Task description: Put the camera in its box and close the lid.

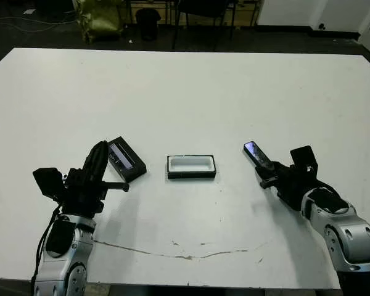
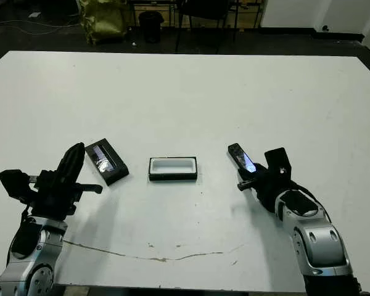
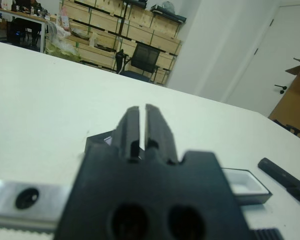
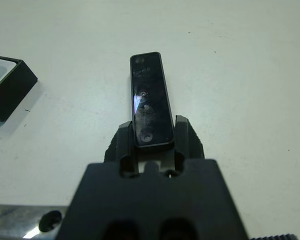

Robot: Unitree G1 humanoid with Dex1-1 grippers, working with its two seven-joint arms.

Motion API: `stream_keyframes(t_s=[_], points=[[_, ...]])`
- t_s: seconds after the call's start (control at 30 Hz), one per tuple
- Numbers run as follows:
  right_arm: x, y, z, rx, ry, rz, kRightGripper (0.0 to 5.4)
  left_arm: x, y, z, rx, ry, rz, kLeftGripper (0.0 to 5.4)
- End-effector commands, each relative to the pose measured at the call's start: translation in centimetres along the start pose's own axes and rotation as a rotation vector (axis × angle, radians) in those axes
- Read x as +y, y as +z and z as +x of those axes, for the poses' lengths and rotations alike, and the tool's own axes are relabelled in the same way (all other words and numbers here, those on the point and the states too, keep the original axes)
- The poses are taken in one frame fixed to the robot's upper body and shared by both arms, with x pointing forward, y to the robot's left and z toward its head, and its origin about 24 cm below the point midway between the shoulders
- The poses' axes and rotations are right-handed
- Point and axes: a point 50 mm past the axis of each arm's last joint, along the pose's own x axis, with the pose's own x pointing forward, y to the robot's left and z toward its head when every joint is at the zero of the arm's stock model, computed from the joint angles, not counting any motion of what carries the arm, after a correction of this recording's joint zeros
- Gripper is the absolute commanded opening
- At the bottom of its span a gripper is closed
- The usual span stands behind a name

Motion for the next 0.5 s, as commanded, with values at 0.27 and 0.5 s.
stream_keyframes(t_s=[0.27,0.5], points=[[-1.2,1.9,-1.2,-0.080,0.042,-0.093,0.38,0.1,-0.4,-0.2,0.036,0.018,0.000,0.00],[-1.6,7.6,-1.8,-0.256,0.243,-0.162,0.38,0.0,-0.4,-0.1,0.036,0.015,0.008,0.00]])
